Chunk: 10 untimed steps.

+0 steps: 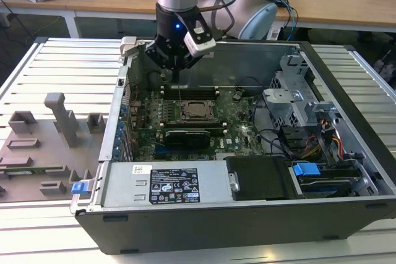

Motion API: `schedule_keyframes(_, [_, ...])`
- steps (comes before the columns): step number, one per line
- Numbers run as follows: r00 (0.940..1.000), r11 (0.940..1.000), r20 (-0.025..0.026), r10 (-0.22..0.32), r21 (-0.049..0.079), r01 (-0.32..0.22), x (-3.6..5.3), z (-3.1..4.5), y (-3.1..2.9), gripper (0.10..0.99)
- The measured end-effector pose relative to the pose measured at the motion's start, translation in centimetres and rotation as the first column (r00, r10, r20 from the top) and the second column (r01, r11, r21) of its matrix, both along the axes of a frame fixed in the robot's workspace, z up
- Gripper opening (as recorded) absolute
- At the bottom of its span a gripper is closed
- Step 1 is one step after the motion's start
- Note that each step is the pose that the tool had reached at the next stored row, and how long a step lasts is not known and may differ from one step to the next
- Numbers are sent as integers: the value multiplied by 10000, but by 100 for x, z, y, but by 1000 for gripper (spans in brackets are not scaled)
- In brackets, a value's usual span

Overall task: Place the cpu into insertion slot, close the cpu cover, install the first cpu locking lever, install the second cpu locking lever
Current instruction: 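Install the first cpu locking lever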

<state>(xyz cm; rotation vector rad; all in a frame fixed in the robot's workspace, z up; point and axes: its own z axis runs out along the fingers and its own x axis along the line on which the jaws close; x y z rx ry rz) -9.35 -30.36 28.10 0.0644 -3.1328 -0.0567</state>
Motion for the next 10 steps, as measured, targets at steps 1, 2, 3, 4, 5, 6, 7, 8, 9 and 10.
schedule_keyframes(1, [10000, 10000, 0, -1, 2, 1, -8, -12, 9, 106])
schedule_keyframes(2, [10000, 10000, -2, -2, 2, 2, -26, -40, 31, 106])
schedule_keyframes(3, [10000, 10000, -1, -2, 6, 2, -36, -63, 48, 106])
schedule_keyframes(4, [10000, 10000, -1, 0, 9, 0, -38, -82, 63, 106])
schedule_keyframes(5, [10000, 10000, 0, 0, 13, 0, -38, -100, 74, 106])
schedule_keyframes(6, [10000, 10000, -1, -1, 14, 1, -38, -126, 94, 106])
schedule_keyframes(7, [10000, 10000, -1, -1, 18, 1, -38, -152, 114, 106])
schedule_keyframes(8, [10000, 10000, -1, -1, 20, 1, -38, -164, 124, 106])
schedule_keyframes(9, [10000, 10000, 1, -2, 24, 2, -38, -174, 130, 106])
schedule_keyframes(10, [10000, 10000, -1, 0, 26, 0, -21, -181, 132, 106])
